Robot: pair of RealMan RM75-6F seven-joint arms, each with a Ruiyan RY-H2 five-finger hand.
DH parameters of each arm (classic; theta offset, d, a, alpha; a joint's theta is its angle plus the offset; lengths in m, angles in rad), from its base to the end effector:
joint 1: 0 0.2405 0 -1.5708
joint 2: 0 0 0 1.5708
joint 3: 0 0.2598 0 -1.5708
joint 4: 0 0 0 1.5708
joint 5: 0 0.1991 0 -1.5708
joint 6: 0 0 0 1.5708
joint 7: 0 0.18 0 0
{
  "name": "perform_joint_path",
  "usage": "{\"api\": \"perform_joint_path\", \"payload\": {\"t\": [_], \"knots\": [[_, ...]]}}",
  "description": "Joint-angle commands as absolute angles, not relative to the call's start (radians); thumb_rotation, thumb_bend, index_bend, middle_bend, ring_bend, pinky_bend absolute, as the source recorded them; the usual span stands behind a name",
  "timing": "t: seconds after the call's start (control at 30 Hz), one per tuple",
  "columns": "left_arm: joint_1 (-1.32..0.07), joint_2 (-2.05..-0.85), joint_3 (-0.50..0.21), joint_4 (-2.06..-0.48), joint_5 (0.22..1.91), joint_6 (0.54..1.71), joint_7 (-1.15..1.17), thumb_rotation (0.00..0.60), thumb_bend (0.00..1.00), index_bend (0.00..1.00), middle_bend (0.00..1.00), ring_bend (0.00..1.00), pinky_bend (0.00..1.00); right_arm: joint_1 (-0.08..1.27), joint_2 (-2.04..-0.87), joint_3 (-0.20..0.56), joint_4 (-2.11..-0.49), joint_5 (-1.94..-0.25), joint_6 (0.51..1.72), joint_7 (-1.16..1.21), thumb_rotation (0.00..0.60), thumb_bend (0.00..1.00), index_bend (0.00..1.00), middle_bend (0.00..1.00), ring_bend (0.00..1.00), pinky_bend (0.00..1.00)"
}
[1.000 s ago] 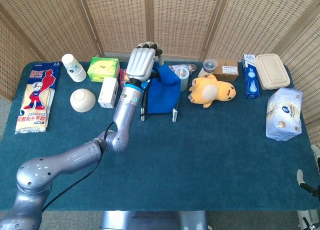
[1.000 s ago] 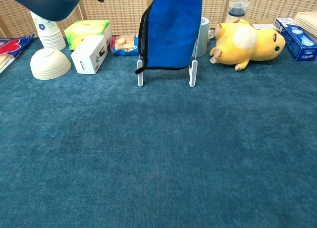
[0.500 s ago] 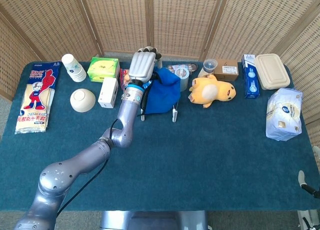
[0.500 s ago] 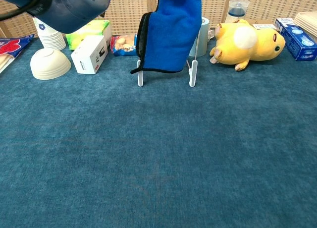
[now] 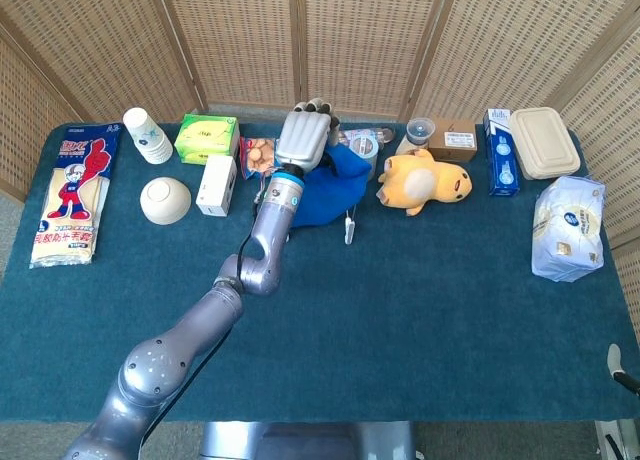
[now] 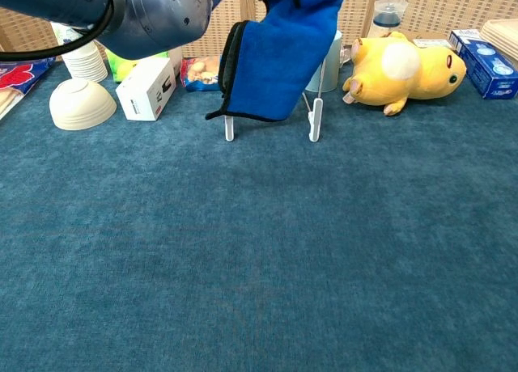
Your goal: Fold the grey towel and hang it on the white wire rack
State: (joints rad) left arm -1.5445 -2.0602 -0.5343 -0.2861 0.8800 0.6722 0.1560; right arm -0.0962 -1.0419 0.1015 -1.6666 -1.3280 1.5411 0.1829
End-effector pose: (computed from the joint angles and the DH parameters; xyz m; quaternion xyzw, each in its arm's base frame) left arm 0.0740 0.5467 -0.0264 -0.6536 -0.3271 -0.4783 0.4869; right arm -0.3570 -0.1612 0.2204 0.4444 -0.4722 0.3884 0.6547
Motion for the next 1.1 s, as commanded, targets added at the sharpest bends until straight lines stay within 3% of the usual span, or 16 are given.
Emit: {"api": "perform_joint_path", "payload": {"t": [0.03,0.17,0.27,0.77,1.1], "knots": [[-1.556,-2.072,-0.525,-0.254,0.894,0.643,0.174,0.600,0.43,0.41,0.09,0.02,0.13,-0.097,-1.041,0.103,-1.667,-1.329,1.542,0.184,0.431,0.45,0.04,0.03,0.00,0.00],[-1.562,-2.076,-0.529,-0.236,0.895,0.629,0.193,0.600,0.36,0.11,0.00,0.00,0.06,-0.098,-1.040,0.103,-1.672,-1.330,1.541,0.180,0.430,0.45,0.04,0.03,0.00,0.00],[-1.564,-2.077,-0.529,-0.229,0.899,0.628,0.206,0.600,0.31,0.00,0.00,0.00,0.01,-0.099,-1.039,0.104,-1.677,-1.331,1.542,0.176,0.429,0.45,0.05,0.04,0.00,0.00],[-1.544,-2.038,-0.540,-0.256,0.918,0.685,0.199,0.600,0.29,0.00,0.00,0.00,0.00,-0.096,-1.033,0.109,-1.683,-1.338,1.541,0.171,0.429,0.45,0.05,0.04,0.00,0.00],[-1.410,-1.932,-0.504,-0.465,0.968,0.806,0.164,0.600,0.29,0.00,0.00,0.00,0.00,-0.074,-1.012,0.125,-1.692,-1.344,1.526,0.150,0.428,0.45,0.05,0.04,0.00,0.00]]}}
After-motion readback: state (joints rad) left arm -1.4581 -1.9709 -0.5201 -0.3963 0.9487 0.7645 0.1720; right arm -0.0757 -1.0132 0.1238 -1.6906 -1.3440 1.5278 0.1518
